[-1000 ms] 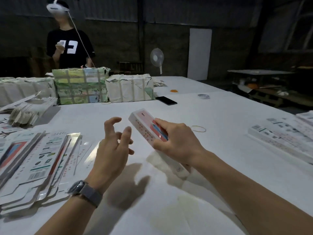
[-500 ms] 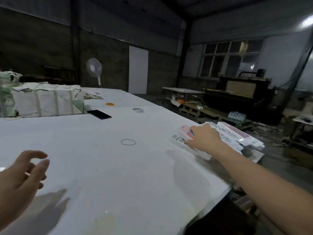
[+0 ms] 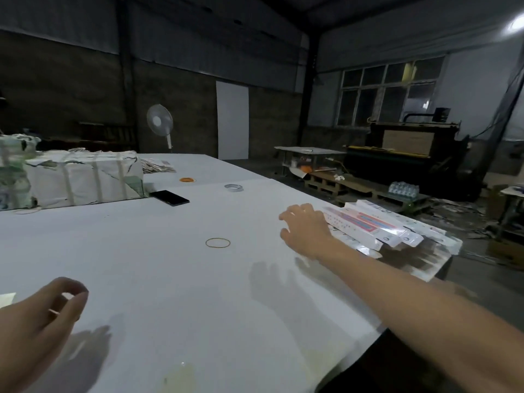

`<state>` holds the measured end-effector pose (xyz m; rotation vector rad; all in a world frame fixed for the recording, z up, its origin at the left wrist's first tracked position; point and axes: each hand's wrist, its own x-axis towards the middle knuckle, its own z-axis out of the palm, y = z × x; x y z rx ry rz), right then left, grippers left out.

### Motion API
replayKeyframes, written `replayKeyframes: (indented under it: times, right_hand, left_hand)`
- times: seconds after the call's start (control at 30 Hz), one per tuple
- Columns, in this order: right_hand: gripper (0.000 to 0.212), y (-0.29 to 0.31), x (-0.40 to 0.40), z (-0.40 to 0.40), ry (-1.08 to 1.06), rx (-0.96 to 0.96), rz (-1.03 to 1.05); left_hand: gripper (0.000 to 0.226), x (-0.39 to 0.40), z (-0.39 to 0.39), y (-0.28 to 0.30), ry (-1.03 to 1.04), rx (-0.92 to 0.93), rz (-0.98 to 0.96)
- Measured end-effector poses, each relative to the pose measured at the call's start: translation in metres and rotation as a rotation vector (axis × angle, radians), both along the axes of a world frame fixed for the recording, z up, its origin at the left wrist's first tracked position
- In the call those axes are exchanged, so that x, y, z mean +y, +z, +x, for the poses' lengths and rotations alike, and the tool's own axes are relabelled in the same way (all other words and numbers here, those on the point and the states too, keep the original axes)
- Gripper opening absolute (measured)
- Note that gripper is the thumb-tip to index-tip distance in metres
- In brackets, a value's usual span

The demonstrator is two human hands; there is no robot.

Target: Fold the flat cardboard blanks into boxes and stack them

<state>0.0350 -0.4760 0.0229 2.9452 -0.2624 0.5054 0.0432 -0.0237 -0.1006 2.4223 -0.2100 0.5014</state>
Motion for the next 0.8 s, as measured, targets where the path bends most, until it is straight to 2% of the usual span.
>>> replayKeyframes:
  times: [0.03,0.07,0.17,0.27,0.33,0.43,0.47,0.63,0.8]
  right_hand:
    - [0.041,-0.002,0.023,0.001,0.079,-0.017,0.067]
    - [0.04,-0.004,0.047,0.001,0.16,-0.035,0.146]
    - [0.036,-0.011,0.121,-0.005,0.381,-0.068,0.409]
    - [0.035,-0.02,0.194,-0.012,0.574,0.001,0.613]
    - [0.035,-0.024,0.234,-0.013,0.674,0.038,0.654]
    - [0.034,-0.039,0.273,-0.013,0.767,0.058,0.698]
    - [0.033,-0.048,0.274,-0.015,0.773,0.051,0.709]
    - [0.03,-0.077,0.271,-0.011,0.807,0.054,0.774]
    - [0.027,-0.077,0.271,-0.009,0.835,0.026,0.809]
  left_hand:
    - [0.011,0.0,-0.002,0.014,0.015,-0.028,0.009]
    - [0.018,-0.001,-0.014,0.027,-0.007,-0.026,-0.035]
    - [0.01,-0.017,-0.04,0.056,-0.01,-0.008,0.053]
    - [0.008,-0.017,-0.045,0.066,0.043,0.024,0.088]
    - [0.012,-0.012,-0.045,0.068,0.093,0.045,0.179]
    - [0.033,0.003,-0.046,0.065,0.315,0.142,0.46]
    - [0.037,0.006,-0.046,0.066,0.362,0.188,0.494]
    - [0.044,0.029,-0.04,0.063,0.361,0.333,0.403]
    - [0.039,0.023,-0.044,0.066,0.346,0.264,0.471]
